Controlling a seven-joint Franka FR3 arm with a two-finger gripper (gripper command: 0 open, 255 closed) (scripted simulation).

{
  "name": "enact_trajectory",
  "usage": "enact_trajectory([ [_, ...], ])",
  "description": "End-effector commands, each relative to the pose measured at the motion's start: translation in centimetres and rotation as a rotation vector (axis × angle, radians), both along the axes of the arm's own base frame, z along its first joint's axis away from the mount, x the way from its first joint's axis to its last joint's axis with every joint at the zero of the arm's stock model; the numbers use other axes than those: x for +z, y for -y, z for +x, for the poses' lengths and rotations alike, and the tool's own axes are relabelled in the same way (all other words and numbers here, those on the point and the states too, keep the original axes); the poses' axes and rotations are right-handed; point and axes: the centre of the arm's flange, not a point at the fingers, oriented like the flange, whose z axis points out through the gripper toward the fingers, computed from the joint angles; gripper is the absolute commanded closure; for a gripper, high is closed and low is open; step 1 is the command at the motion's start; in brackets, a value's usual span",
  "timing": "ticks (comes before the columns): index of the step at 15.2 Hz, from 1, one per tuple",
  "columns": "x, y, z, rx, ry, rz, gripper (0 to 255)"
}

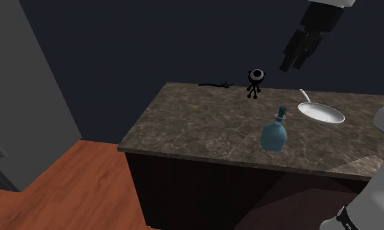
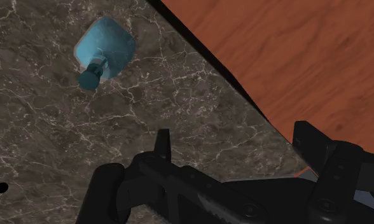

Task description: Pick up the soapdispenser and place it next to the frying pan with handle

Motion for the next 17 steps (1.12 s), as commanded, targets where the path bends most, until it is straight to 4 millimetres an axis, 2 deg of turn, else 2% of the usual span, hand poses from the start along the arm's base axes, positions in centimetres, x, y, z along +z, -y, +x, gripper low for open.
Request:
enact_trajectory([
  [1, 0.0, 0.0, 0.0, 0.000, 0.000, 0.000, 0],
  [17, -15.7, 13.6, 3.1, 0.024, -0.031, -0.014, 0],
])
